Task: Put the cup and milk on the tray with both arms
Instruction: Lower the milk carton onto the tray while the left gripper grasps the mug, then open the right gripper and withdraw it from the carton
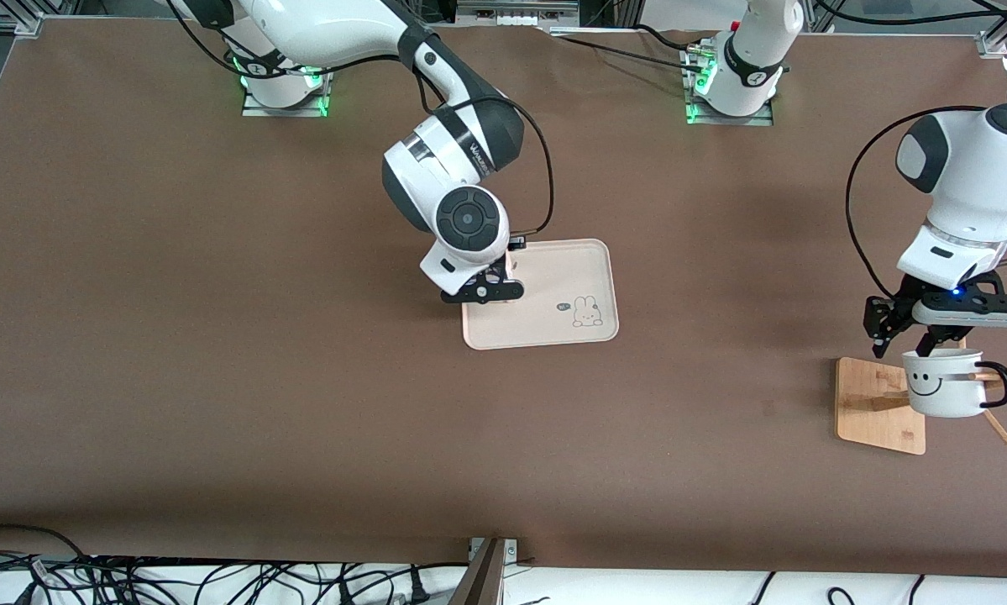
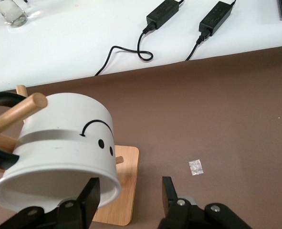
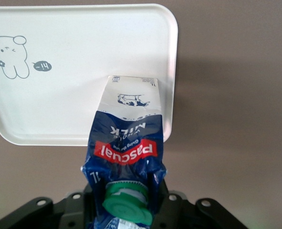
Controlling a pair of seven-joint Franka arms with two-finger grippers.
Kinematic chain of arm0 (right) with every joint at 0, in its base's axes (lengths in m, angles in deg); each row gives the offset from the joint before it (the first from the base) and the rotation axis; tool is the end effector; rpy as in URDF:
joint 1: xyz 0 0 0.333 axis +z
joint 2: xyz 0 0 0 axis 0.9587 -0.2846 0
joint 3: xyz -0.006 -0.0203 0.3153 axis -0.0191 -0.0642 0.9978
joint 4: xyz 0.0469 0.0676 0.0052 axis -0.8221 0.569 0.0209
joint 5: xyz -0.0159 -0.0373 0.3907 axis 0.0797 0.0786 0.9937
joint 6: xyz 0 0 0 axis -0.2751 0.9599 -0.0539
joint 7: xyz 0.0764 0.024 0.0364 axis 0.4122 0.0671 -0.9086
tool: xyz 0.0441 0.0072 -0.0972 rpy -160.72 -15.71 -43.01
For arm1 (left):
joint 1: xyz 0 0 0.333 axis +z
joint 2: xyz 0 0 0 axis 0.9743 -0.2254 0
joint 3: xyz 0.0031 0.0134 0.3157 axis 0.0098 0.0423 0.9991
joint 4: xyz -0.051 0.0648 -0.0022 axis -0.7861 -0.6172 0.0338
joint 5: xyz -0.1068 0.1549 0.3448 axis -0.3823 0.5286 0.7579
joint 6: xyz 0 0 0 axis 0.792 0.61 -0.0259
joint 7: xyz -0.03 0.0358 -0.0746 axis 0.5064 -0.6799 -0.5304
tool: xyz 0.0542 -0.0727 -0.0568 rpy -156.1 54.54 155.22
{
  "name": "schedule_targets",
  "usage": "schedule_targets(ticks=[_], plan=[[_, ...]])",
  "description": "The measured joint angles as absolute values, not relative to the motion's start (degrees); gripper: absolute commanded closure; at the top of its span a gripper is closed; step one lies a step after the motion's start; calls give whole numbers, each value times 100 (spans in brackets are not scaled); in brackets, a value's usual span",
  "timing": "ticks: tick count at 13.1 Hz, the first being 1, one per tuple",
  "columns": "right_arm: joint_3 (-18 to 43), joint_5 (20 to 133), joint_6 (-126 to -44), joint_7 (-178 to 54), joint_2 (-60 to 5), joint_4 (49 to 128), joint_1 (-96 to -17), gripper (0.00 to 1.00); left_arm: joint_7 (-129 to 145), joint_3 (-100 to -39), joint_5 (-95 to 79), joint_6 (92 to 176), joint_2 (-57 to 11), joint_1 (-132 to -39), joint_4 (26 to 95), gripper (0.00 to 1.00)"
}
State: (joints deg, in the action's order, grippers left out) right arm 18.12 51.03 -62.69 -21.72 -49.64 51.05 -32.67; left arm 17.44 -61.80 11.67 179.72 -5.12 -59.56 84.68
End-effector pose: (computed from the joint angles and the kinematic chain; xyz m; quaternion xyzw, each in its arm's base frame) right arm 0.5439 0.4957 0.3389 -0.9873 -0.0301 0.1559 0.0028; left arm 0.5928 0.0633 0.3977 -0.9614 0.0450 -0.2640 0.0637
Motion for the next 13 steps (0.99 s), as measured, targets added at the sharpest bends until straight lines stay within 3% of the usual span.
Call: schedule_targets(ticks=[5,8,13], plan=[[1739,5104,-6279,-2068,-4958,5042,-3254,0,1746,-6127,1169,17974,-621,-5946,8390,63],[1735,5113,-6270,-1855,-4843,4932,-3198,0,1748,-6111,1170,17977,-637,-5946,8382,67],[1363,5129,-5642,-1717,-3967,4834,-3247,0,1749,-6106,1170,17977,-639,-5936,8367,76]])
